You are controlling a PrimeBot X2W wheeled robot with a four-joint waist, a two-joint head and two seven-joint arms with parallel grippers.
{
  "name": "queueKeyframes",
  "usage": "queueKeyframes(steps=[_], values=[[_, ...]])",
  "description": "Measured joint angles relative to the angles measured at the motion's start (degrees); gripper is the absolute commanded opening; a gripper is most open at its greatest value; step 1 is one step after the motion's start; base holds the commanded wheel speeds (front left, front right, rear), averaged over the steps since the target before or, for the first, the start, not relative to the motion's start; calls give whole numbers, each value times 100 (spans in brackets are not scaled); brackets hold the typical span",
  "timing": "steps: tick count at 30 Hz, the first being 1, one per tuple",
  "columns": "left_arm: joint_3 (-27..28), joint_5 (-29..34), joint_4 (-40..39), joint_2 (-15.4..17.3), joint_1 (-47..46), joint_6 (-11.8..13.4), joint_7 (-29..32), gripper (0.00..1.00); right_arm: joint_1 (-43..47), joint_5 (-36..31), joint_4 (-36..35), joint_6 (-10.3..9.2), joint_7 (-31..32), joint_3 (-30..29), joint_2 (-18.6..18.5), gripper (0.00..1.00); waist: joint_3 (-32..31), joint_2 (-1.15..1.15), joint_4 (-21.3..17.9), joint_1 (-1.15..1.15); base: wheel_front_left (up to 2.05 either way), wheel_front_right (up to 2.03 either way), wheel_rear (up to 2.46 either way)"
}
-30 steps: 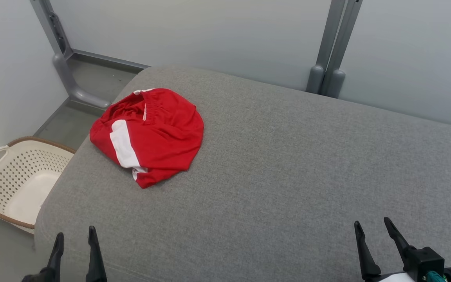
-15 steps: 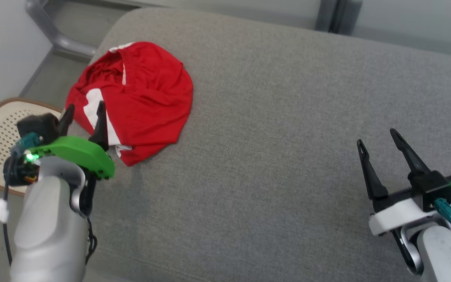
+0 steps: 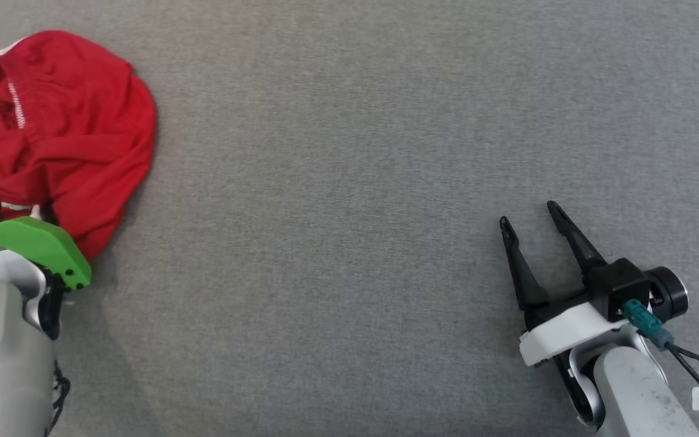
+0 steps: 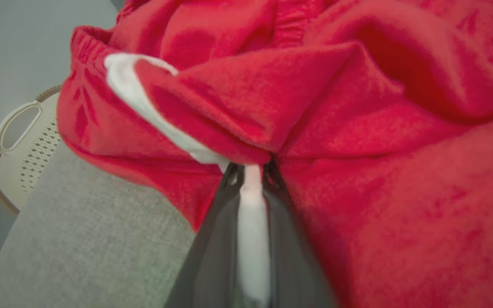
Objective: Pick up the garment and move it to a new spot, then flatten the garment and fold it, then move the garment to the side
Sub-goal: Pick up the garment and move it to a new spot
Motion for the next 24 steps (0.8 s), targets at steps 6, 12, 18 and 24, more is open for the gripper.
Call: queueKeyframes(steps=[6,12,18,24], values=[[-528,311,-597,-69,141,-8,-532,0,530,83,103,0,1,-265,148,100,-305,0,-450,0,0,0,0],[-1472,218,-2525,-44,646,-22,-9,0,962,152,122,-1,0,-341,313,100,-905,0,-676,0,0,0,0],[-2339,-427,-5502,10,1441,-23,1273,0,1134,225,96,-1,0,-344,381,100,-1530,0,-828,0,0,0,0],[-3002,-1319,-7182,-495,2176,-10,2231,0,1153,338,51,-1,1,-381,388,100,-1794,0,-1219,-1,0,0,0]])
